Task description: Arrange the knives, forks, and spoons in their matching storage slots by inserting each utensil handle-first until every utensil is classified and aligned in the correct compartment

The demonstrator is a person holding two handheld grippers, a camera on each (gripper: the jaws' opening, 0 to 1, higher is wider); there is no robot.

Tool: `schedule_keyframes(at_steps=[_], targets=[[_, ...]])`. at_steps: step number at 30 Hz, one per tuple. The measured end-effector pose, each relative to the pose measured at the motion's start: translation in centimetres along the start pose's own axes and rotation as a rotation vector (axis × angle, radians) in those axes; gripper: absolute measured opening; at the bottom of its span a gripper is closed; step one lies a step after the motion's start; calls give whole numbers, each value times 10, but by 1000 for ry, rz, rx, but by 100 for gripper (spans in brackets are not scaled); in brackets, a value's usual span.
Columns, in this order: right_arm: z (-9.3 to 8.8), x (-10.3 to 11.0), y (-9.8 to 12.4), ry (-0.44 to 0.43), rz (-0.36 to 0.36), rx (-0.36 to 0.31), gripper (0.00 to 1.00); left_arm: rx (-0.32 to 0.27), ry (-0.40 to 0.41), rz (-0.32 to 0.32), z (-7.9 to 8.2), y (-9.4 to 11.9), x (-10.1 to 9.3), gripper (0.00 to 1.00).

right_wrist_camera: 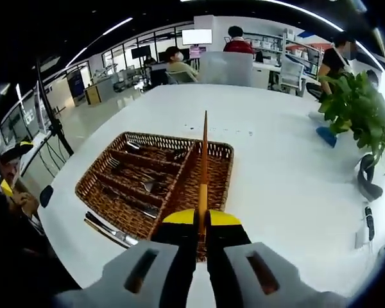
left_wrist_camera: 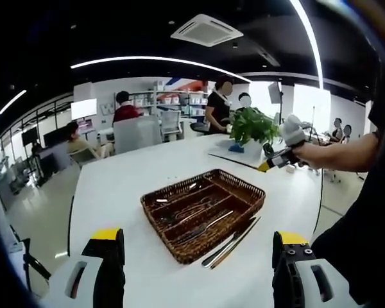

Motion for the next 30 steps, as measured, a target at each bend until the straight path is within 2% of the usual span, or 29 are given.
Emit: schedule_keyframes(at_steps=[7, 13, 30], targets=[[4, 0, -5, 1, 2, 4, 1, -1, -2, 6, 2, 2, 3, 100], [0, 1, -11, 0, 2, 23, 1, -5, -2, 9, 4, 3, 3, 100], [-27, 4, -26, 10, 2, 79, 1, 4, -3, 17, 4, 5, 9, 100]])
Point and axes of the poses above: the point that each gripper's makers call its tool centre point, and the gripper's own axes: y roughly backward along the fingers, x roughly to its left, z roughly out of its top, the point moved 3 cm from there along y, roughly backward along the fingers, and after that the axes turned 2 degrees about -y, right-handed, at the moved point
